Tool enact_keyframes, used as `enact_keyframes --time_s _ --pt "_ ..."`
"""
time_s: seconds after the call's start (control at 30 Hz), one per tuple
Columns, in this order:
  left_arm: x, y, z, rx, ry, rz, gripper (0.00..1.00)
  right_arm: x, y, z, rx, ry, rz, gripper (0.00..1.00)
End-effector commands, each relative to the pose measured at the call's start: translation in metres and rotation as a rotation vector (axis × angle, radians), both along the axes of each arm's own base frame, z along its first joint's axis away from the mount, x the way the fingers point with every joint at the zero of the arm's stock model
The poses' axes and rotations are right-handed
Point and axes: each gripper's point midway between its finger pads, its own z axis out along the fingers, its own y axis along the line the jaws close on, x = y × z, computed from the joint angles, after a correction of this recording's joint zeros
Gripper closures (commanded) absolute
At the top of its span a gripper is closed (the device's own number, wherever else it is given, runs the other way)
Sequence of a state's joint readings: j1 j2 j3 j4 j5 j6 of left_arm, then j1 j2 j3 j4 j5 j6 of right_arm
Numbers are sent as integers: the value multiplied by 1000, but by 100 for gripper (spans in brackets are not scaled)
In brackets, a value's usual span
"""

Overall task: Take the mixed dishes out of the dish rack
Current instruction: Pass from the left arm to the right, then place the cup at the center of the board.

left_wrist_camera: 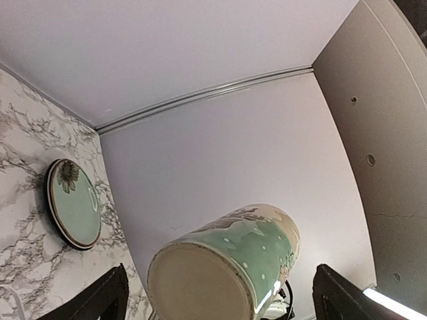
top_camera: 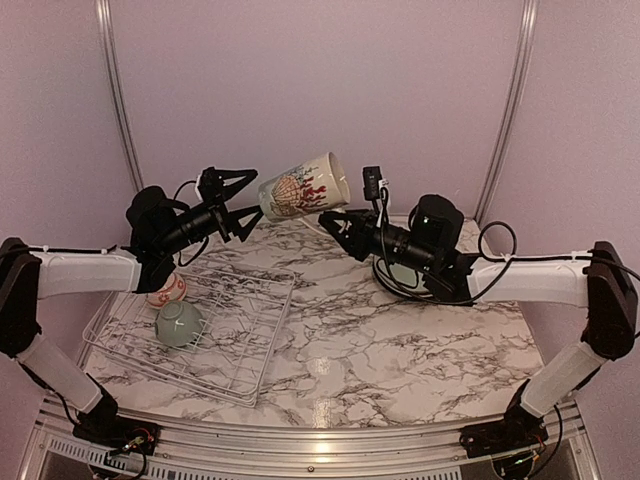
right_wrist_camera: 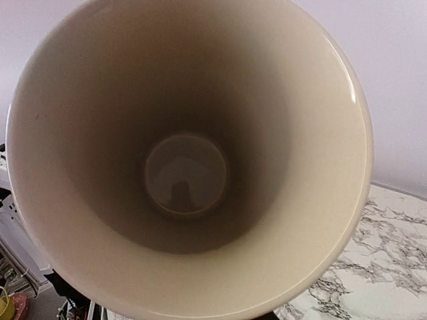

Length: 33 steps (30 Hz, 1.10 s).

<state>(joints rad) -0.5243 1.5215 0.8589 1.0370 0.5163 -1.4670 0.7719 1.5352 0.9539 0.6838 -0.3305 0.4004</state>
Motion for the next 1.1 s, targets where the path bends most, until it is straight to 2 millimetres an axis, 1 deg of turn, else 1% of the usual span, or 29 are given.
enact_keyframes --time_s 0.0,0.03,0.07,0.1,0.17,0.2,0.23,0.33,0.4,0.5,0.53,0.57,0.6,0.67,0.77,0.93,1.07 --pt "12 47 -17 287 -89 147 1 4 -32 57 109 -79 -103 100" --pt "15 60 -21 338 -86 183 1 6 -35 56 102 -71 -118 100" --pt "16 72 -29 400 -57 215 1 10 -40 55 95 -67 -137 100" --pt "18 85 -29 442 -57 252 1 14 -44 54 85 -60 -159 100" --pt "17 110 -29 535 -57 333 1 29 -50 45 32 -24 -222 100" --pt "16 120 -26 589 -66 374 1 37 -53 37 -12 -14 -259 100" --pt "13 129 -25 649 -75 410 1 46 -55 24 -73 16 -302 100" --pt "3 148 -22 780 -88 476 1 72 -61 -4 -236 75 -403 100" --pt "-5 158 -18 833 -98 506 1 88 -66 -18 -334 99 -477 100" --pt "-13 169 -19 877 -90 537 1 103 -68 -36 -445 122 -526 100" --pt "-15 172 -19 890 -87 548 1 107 -69 -51 -505 144 -535 100" --pt "-17 175 -20 902 -81 554 1 111 -68 -59 -544 158 -544 100" --pt "-19 177 -21 916 -74 558 1 117 -69 -61 -576 163 -559 100" --pt "-20 181 -23 936 -68 571 1 124 -70 -77 -649 190 -580 100" --pt "-21 185 -25 952 -55 579 1 135 -71 -90 -704 202 -607 100" --pt "-23 183 -31 950 -39 564 1 154 -73 -115 -798 239 -642 100" --pt "-25 183 -38 950 -22 551 1 164 -74 -128 -826 241 -650 100"
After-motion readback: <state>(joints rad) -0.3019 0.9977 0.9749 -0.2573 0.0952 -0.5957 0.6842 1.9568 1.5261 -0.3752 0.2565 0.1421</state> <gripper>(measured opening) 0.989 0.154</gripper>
